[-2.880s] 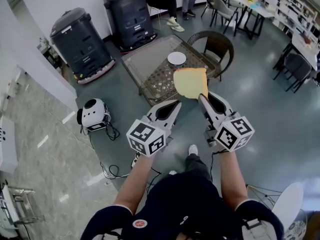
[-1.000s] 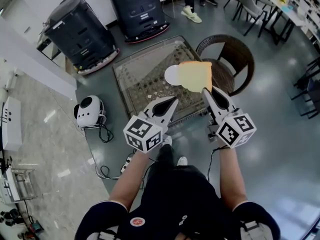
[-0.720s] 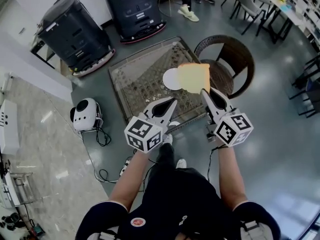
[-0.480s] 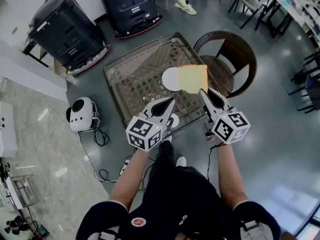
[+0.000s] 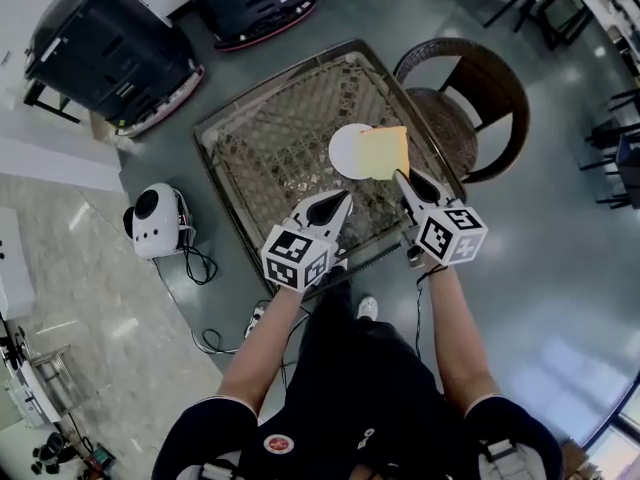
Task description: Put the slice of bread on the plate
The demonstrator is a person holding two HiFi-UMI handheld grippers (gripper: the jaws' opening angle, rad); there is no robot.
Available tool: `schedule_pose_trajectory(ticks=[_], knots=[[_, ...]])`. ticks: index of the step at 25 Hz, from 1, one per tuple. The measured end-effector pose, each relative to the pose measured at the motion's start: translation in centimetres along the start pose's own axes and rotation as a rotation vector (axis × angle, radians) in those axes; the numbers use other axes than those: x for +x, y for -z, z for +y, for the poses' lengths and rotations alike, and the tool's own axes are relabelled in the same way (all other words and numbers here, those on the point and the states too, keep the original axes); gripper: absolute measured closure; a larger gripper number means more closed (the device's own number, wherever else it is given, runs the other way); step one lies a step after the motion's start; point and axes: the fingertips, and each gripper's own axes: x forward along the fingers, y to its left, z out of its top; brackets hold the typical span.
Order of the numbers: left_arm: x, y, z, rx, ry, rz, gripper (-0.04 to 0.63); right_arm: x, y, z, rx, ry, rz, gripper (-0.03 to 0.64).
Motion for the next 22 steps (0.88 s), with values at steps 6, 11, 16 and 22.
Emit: schedule_pose_trajectory(ticks=[6,11,16,22], knots=[[1.5,1.9,2.3,-0.036,0.013,0.041,0.588,4.0,2.4,-1.6,0.022,0.037,0.061,0.528],[2.5,3.1,3.4,-0.057,0.027,0.070,0.588,6.4,3.9,-2.4,0.049,0.052,0.098,0.528],[3.2,3.0,4.5,-0.071,0.032,0.087,0.588,8.4,5.0,-2.7,0.090,0.041,0.137,0.528],[3.7,3.5,5.4,-0.086,0.037,0.111,0.588,10.1,6.7,-3.4,0.160,0.024,0.153,0.528]])
